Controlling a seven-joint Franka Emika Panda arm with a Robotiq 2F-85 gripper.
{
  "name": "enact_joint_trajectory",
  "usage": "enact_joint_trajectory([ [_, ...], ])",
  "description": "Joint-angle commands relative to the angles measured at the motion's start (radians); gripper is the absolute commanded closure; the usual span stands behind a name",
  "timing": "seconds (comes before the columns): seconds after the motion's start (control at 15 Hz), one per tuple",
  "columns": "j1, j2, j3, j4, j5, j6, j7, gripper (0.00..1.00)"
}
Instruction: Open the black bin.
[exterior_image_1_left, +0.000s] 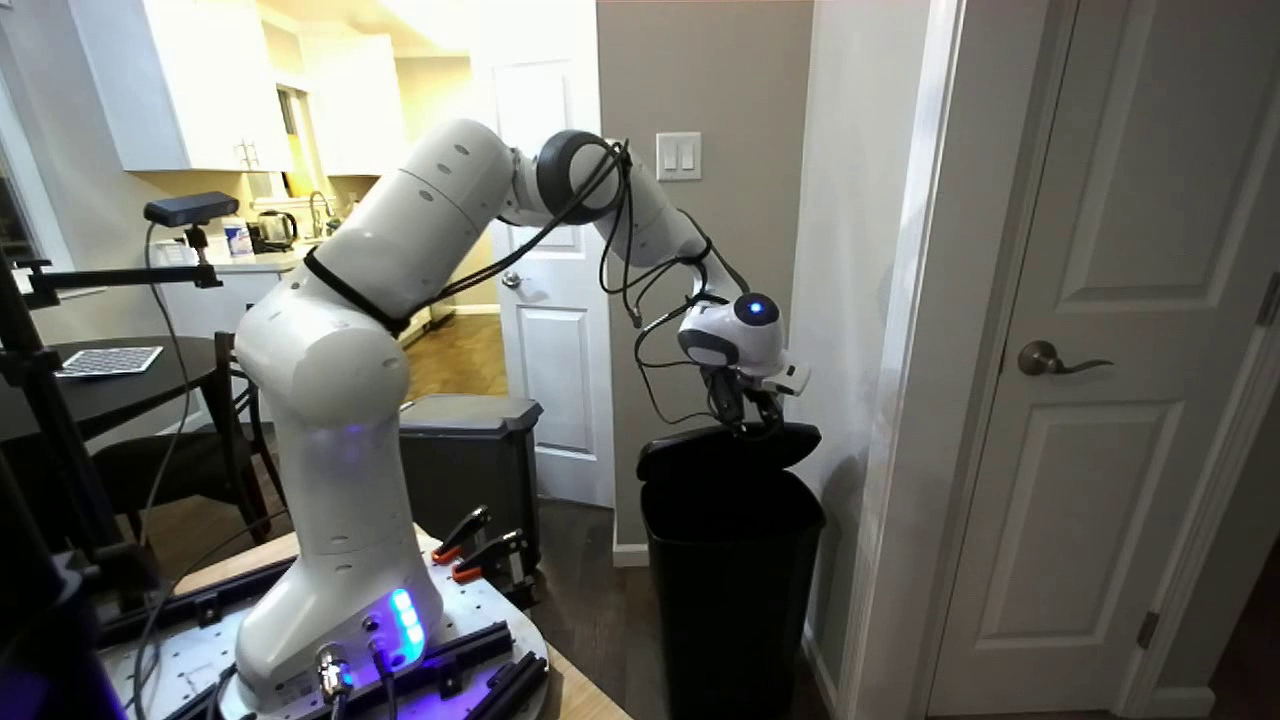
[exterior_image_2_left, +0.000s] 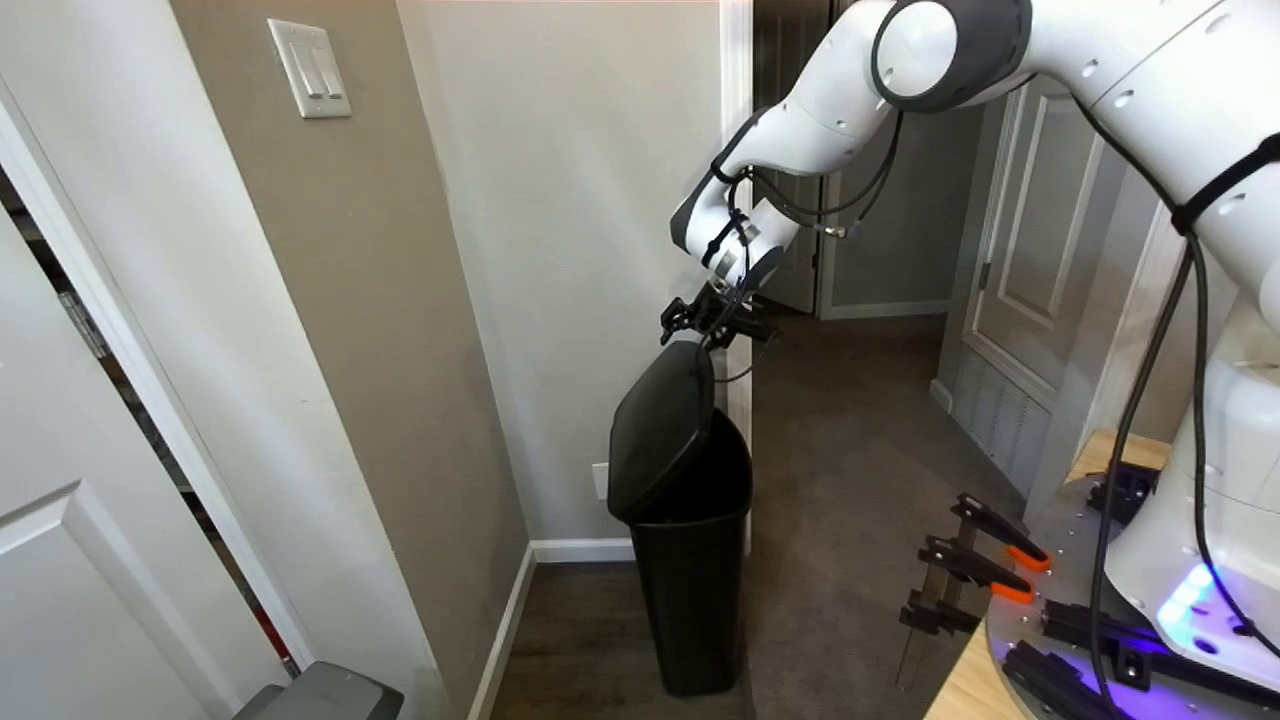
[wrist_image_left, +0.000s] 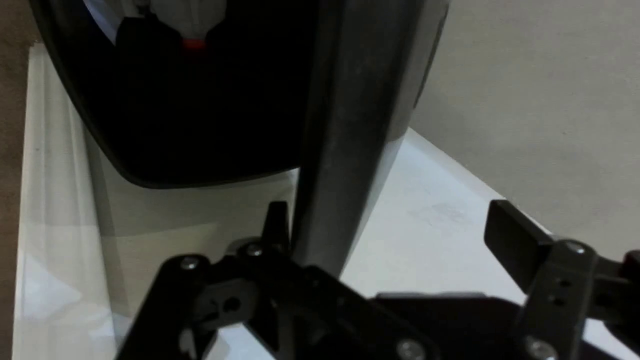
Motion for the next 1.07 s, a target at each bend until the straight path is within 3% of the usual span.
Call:
enact_joint_trajectory([
  [0.0,0.071,-0.066,-0.029,-0.071,-0.028,0.079,0.056,0.0],
  [0.53,0.262,-0.067,-0.17,-0.088,-0.169,0.118,0.248,0.0],
  [0.6,0.203,-0.08,-0.095,-0.1,-0.291,0.16,0.324,0.0],
  [1.0,0.235,-0.068,-0.119,-0.077,-0.692,0.149,0.675,0.0],
])
